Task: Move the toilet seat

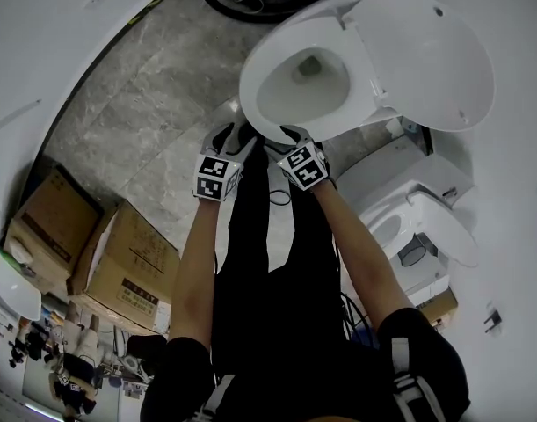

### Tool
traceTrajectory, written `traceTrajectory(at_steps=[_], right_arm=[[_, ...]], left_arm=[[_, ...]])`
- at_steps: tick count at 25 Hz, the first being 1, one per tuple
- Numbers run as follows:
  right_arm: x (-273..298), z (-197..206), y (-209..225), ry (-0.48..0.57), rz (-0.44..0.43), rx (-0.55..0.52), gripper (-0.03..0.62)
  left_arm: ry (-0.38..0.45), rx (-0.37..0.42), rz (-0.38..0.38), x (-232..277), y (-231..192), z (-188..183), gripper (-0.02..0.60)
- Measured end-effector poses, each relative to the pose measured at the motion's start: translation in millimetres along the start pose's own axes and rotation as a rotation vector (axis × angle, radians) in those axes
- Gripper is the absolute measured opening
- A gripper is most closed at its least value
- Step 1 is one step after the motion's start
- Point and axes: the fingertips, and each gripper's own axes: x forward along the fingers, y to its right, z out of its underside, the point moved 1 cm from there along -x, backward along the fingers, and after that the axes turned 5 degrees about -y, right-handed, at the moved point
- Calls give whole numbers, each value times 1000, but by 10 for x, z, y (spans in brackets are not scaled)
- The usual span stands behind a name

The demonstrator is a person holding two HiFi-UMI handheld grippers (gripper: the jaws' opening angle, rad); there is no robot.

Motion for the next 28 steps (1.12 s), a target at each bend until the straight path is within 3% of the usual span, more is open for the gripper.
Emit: traceTrajectory(at_steps=[8, 19, 24, 28], right_arm=[[336, 13, 105, -32, -1, -64, 262], [732, 87, 158, -55, -39, -167, 262], [859, 166, 166, -112, -10, -264, 255], [871, 182, 144, -119, -6, -280, 250]], left_arm=[[-40, -30, 47, 317, -99, 305, 255], [-54, -80, 43, 782, -307, 451, 255], [-55, -134, 28, 953, -394, 500, 253], [-54, -155, 36, 1022, -381, 501, 249]])
